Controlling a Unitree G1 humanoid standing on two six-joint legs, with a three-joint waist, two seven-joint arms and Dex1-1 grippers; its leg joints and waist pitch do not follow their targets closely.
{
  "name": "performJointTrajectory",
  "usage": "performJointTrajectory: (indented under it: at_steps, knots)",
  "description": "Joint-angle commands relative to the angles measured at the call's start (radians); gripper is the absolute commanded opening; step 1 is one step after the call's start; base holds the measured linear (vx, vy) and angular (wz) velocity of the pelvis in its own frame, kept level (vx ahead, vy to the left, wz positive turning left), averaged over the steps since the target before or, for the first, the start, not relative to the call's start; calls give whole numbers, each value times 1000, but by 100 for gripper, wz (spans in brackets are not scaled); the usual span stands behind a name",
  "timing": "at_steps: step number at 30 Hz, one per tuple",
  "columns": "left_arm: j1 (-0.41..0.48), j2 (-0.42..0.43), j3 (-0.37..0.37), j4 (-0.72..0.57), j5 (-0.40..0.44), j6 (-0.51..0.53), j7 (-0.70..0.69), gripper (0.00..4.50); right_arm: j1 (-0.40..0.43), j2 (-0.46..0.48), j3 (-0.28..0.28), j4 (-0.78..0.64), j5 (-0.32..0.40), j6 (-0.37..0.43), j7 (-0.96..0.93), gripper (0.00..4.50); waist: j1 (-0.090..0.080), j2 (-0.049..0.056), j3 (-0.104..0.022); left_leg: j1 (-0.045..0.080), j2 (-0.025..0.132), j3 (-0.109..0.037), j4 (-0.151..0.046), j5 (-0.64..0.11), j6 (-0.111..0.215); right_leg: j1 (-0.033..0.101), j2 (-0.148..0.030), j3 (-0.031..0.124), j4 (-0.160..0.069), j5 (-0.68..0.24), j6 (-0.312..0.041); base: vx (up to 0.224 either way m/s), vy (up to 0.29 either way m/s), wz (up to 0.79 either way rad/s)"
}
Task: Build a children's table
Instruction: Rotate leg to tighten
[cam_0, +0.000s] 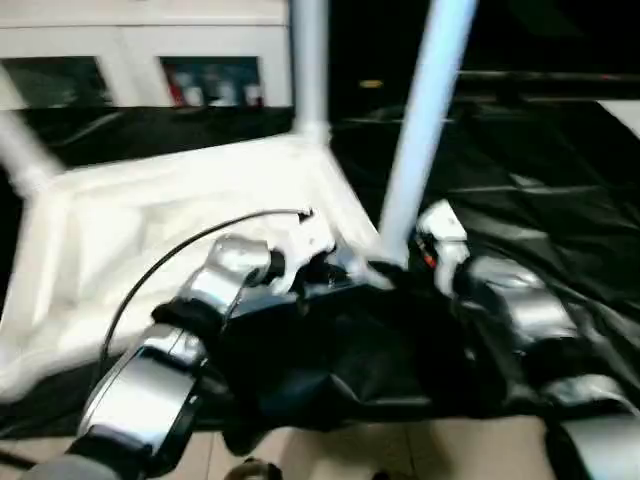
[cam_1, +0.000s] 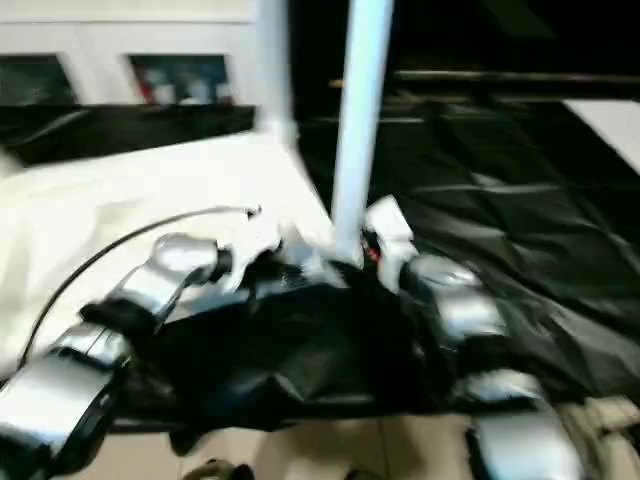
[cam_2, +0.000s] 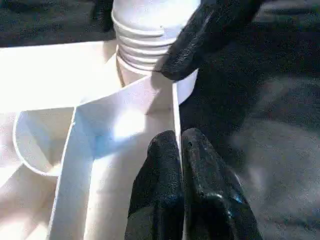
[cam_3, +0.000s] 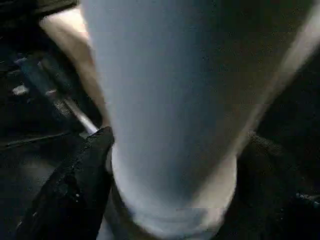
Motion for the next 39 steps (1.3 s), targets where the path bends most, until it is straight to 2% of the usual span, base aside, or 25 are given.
performJointTrajectory:
  at_steps: [1, 3, 5, 8, 9, 13, 17, 21, 24, 25, 28, 30, 31, 33, 34, 35, 36, 39]
  knots:
    - [22, 12, -11, -34, -19, -29, -71, 0, 17, -52, 16, -72, 11, 25, 107, 361, 2, -6, -82, 35, 92, -46, -74, -282, 41, 42, -82, 48, -60, -271, -239, 0, 0, 0]
    - [31, 26, -13, -52, -19, -33, -95, 0, 22, -67, 22, -93, 23, 33, 135, 361, 3, -6, -79, 37, 92, -47, -77, -305, 26, 38, -80, 50, -63, -304, -232, 0, 0, 0]
    - [40, 39, -11, -73, -26, -29, -118, 0, 26, -81, 28, -114, 38, 46, 164, 361, 0, -8, -78, 33, 91, -49, -79, -321, 15, 41, -84, 51, -65, -332, -225, 0, 0, 0]
    - [42, 45, -9, -83, -32, -25, -132, 0, 24, -85, 33, -115, 37, 55, 181, 361, 1, -8, -78, 37, 90, -49, -77, -327, 6, 35, -86, 52, -69, -363, -216, 0, 0, 0]
    - [42, 46, -8, -82, -32, -27, -133, 0, 24, -84, 36, -113, 32, 51, 181, 346, 2, -7, -79, 38, 89, -49, -76, -324, 3, 34, -85, 52, -70, -363, -215, 0, 0, 0]
    - [42, 47, -6, -82, -31, -28, -135, 0, 27, -76, 35, -119, 29, 60, 179, 325, 3, -10, -81, 34, 89, -48, -75, -292, 11, 37, -84, 52, -62, -309, -225, 0, 0, 0]
    - [47, 47, -3, -89, -32, -23, -134, 0, 40, -76, 44, -138, 36, 79, 190, 287, 5, -11, -81, 33, 88, -47, -74, -282, 19, 38, -85, 52, -64, -322, -220, 0, 0, 0]
    - [43, 39, 3, -78, -19, -15, -79, 0, 55, -68, 40, -118, 24, 73, 144, 279, 4, -11, -81, 35, 89, -48, -74, -287, 13, 36, -84, 51, -65, -331, -216, 0, 0, 0]
    - [20, 23, 12, -43, 4, 6, 22, 0, 54, -35, 3, -62, 15, 73, 29, 277, -1, -11, -78, 37, 88, -49, -75, -307, -1, 31, -85, 52, -69, -370, -208, 0, 0, 0]
    - [-4, 4, 24, -6, 17, 26, 110, 0, 49, 3, -35, -11, 15, 80, -84, 276, -5, -11, -77, 39, 85, -50, -75, -329, -11, 29, -85, 50, -75, -407, -199, 0, 0, 0]
    - [-58, -48, 38, 59, 39, 97, 285, 0, 28, 96, -110, 60, 32, 127, -322, 275, -19, -8, -76, 43, 82, -57, -78, -366, -38, 26, -83, 49, -81, -440, -185, 0, 0, 0]
    - [-81, -74, 46, 84, 42, 130, 358, 0, 15, 134, -133, 86, 37, 140, -416, 275, -29, -8, -75, 43, 81, -61, -80, -400, -50, 26, -82, 46, -82, -460, -176, 0, 0, 0]
    - [-92, -89, 52, 95, 38, 141, 384, 0, 7, 152, -141, 101, 38, 145, -460, 275, -31, -3, -75, 46, 81, -63, -80, -411, -58, 24, -84, 47, -83, -460, -173, 0, 0, 0]
    - [-105, -107, 58, 106, 35, 156, 417, 0, -5, 175, -148, 121, 39, 146, -512, 274, -40, -7, -76, 45, 77, -60, -79, -421, -53, 23, -81, 47, -87, -443, -174, 0, 0, 0]
    - [-132, -146, 57, 134, 42, 171, 484, 0, -40, 231, -164, 180, 32, 145, -630, 274, -44, 3, -78, 46, 75, -61, -78, -423, -54, 23, -81, 48, -85, -426, -180, 0, 0, 0]
    - [-133, -148, 56, 135, 42, 172, 487, 0, -42, 233, -163, 183, 31, 145, -633, 274, -48, 1, -77, 44, 75, -60, -79, -424, -54, 22, -80, 49, -85, -418, -182, 0, 0, 0]
    - [-149, -181, 53, 154, 50, 180, 525, 0, -72, 276, -157, 233, 9, 138, -691, 274, -49, -2, -77, 43, 74, -61, -79, -423, -51, 25, -80, 47, -86, -416, -182, 0, 0, 0]
    - [-155, -207, 48, 160, 54, 177, 533, 0, -94, 309, -142, 263, -11, 115, -710, 274, -53, -2, -76, 44, 72, -60, -76, -426, -40, 25, -83, 47, -93, -431, -176, 0, 0, 0]
